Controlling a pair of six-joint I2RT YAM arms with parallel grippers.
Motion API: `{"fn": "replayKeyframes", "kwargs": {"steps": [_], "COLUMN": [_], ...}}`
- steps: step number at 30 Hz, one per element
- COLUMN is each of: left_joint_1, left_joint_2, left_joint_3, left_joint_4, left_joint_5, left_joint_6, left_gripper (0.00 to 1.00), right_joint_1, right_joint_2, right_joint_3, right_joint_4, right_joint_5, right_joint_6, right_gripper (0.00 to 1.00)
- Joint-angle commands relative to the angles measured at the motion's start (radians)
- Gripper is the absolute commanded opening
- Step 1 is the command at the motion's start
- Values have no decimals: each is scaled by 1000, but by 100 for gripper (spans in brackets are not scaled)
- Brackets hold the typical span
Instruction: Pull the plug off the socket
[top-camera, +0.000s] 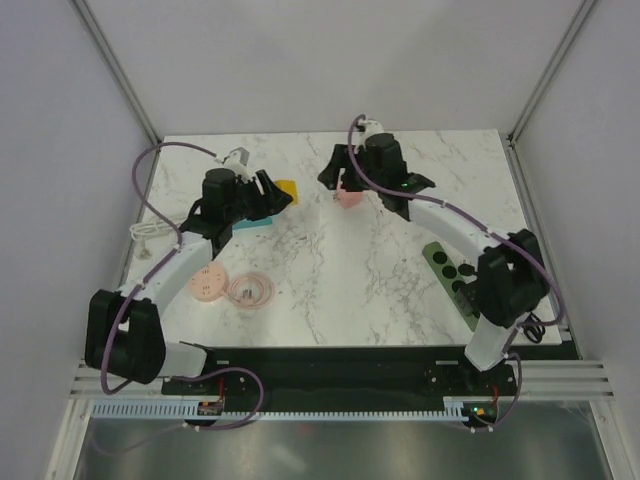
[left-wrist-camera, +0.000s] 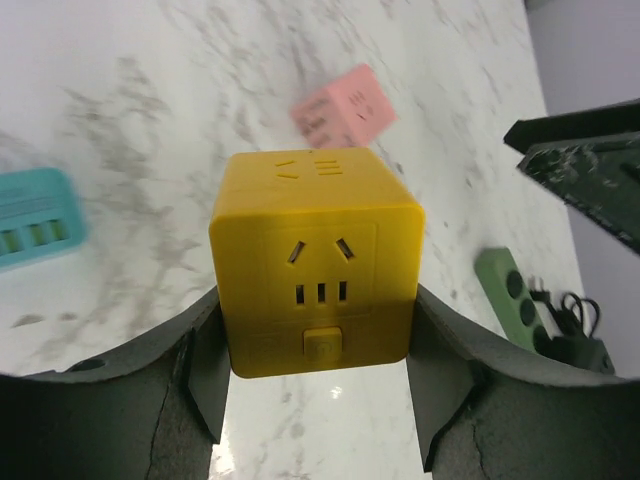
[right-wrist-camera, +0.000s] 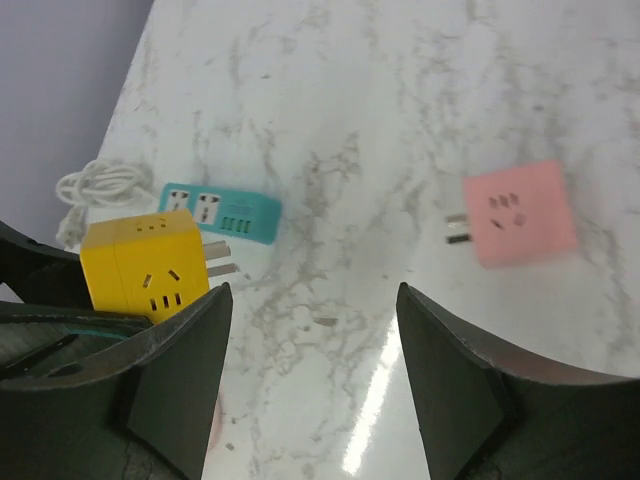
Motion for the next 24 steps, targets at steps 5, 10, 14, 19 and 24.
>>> {"fn": "replayKeyframes", "kwargs": {"steps": [5,10,14,19,24], "left_joint_1": [-154,-226,-228,-228,-228], "left_joint_2": [278,428,508,600,643], "left_joint_3": [0,53,32,67,83], "left_joint_4": [442,531,618,683,688], "left_joint_5": [222,190,159,201,207], "left_joint_6": [-227,-285,-382,-430,-454], "left_gripper": [2,2,5,14,51], "right_joint_1": [-80,-110,-163,-183,-183], "right_joint_2": [-349,-552,-622,-667,-678], "right_joint_3": [-317,-383,-379,-388,-425], "right_joint_4": [-167,-229,-298,-330,-349], "right_joint_5": [220,388,390,328,268], "right_joint_6": [-9,-104,-156,-167,-167], "right_gripper": [77,85,88,89,91]}}
